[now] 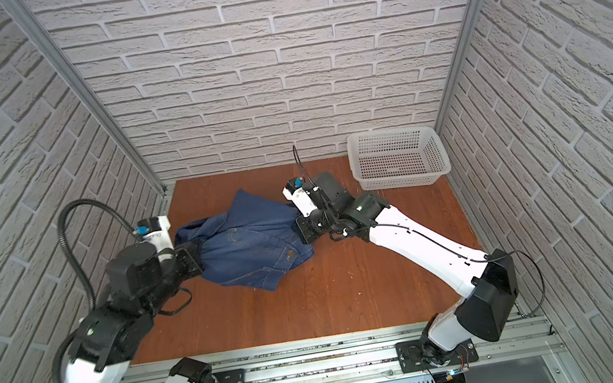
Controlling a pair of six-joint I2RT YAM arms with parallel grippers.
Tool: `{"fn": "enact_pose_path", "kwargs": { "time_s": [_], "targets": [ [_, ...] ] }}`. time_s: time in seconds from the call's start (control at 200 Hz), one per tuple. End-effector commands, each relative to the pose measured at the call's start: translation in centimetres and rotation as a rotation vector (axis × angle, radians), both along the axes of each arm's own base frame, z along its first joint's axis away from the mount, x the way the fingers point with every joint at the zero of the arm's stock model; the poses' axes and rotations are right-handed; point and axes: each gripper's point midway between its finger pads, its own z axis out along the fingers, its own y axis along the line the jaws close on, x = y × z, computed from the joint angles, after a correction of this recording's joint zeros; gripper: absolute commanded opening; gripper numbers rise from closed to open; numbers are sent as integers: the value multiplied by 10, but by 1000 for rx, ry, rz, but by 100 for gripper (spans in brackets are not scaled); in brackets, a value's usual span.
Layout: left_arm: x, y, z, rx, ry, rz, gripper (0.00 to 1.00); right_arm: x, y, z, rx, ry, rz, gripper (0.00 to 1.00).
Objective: Fold and stack the trousers
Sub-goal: 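Lay the jeans on the table with the right gripper, dragging the waistband nearer, then grasp the waistband with the right gripper while the left gripper reaches a hem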
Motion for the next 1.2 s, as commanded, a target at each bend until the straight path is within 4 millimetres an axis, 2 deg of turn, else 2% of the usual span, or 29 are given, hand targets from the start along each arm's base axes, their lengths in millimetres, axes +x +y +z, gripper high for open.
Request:
{"fn": "enact_pose_path", "kwargs": {
  "time_s": [0.0, 0.06, 0.09, 0.15, 0.29, 0.395, 0.48, 0.545, 0.615, 0.675, 0.725, 0.76, 0.81, 0.91, 1.035, 1.125, 1.195],
  "targets": [
    [-15, 39, -3, 91, 46, 159, 0, 9, -39, -21, -185, 3, -87, 6],
    [-16, 35, -17, 87, 100, 146, 0, 18, -60, -31, -289, -19, -160, 6],
    [-10, 29, -33, 90, 157, 134, 0, 22, -72, -37, -351, -27, -202, 5],
    [-6, 17, -57, 57, 221, 106, 7, 27, -99, -50, -498, -27, -266, 5],
    [3, -13, -103, -22, 316, 42, 37, 28, -161, -82, -806, 35, -369, 5],
    [7, -21, -111, -1, 327, 27, 59, 23, -214, -97, -1002, 91, -468, 5],
    [11, -19, -110, 20, 319, 39, 70, 18, -255, -102, -1121, 143, -549, 6],
    [16, -17, -112, 46, 324, 59, 76, 16, -278, -102, -1172, 169, -606, 6],
    [23, -15, -118, 70, 342, 76, 81, 17, -291, -103, -1187, 178, -647, 7],
    [31, -15, -129, 81, 366, 88, 85, 19, -294, -105, -1187, 186, -659, 15],
    [37, -16, -139, 82, 387, 94, 87, 21, -293, -108, -1180, 198, -663, 30],
    [41, -16, -146, 81, 401, 97, 88, 21, -288, -110, -1159, 215, -658, 37],
    [50, -20, -158, 63, 420, 93, 90, 21, -280, -112, -1106, 236, -656, 43],
    [67, -36, -178, 1, 445, 39, 90, 23, -253, -108, -951, 218, -642, 49],
    [91, -64, -197, -36, 482, -58, 91, 20, -206, -105, -677, 242, -587, 53],
    [112, -86, -208, -59, 514, -144, 91, 19, -175, -111, -515, 285, -535, 53],
    [128, -100, -220, -54, 550, -199, 91, 20, -162, -119, -451, 313, -514, 53]
  ]
}}
